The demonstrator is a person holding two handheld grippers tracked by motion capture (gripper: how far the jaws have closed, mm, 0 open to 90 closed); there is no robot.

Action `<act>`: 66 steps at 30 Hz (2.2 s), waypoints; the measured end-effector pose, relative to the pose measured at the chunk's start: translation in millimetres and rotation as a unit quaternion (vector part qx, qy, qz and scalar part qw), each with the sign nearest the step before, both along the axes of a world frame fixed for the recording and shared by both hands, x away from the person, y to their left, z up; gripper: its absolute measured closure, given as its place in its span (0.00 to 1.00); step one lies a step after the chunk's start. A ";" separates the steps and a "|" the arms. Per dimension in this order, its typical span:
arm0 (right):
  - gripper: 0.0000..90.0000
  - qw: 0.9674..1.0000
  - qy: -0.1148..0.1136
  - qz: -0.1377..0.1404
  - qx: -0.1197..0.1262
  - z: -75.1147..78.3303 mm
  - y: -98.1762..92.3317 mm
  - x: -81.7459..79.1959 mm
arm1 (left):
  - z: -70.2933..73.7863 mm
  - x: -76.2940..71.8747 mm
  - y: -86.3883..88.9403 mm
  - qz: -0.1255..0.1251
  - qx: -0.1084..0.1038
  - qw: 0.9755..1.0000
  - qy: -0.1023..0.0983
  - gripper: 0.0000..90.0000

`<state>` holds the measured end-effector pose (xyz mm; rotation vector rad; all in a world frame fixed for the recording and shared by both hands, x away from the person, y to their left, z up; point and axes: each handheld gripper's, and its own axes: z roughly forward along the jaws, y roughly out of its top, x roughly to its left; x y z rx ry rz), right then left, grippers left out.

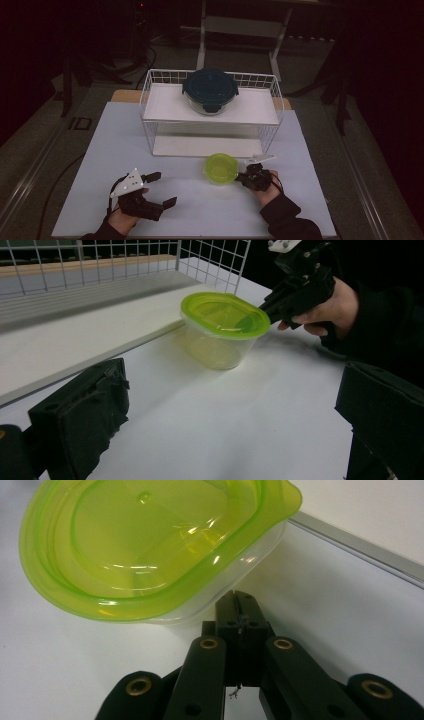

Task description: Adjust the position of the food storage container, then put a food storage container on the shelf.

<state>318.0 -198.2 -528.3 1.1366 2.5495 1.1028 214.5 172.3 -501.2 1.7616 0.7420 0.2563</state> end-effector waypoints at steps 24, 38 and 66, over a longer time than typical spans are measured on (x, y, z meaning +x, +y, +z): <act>0.98 1.000 -0.009 0.024 0.005 3.7 27.2 4.3 | 1.1 -0.1 -1.4 -0.003 0.001 1.000 -0.005 0.00; 0.55 0.998 -0.045 0.007 0.048 39.5 -4.2 -26.6 | 11.5 4.3 -7.6 -0.017 0.015 1.000 0.010 0.00; 0.23 0.983 0.040 -0.037 0.178 70.1 -12.5 8.8 | 34.4 94.9 -36.7 -0.012 -0.029 0.986 0.165 0.00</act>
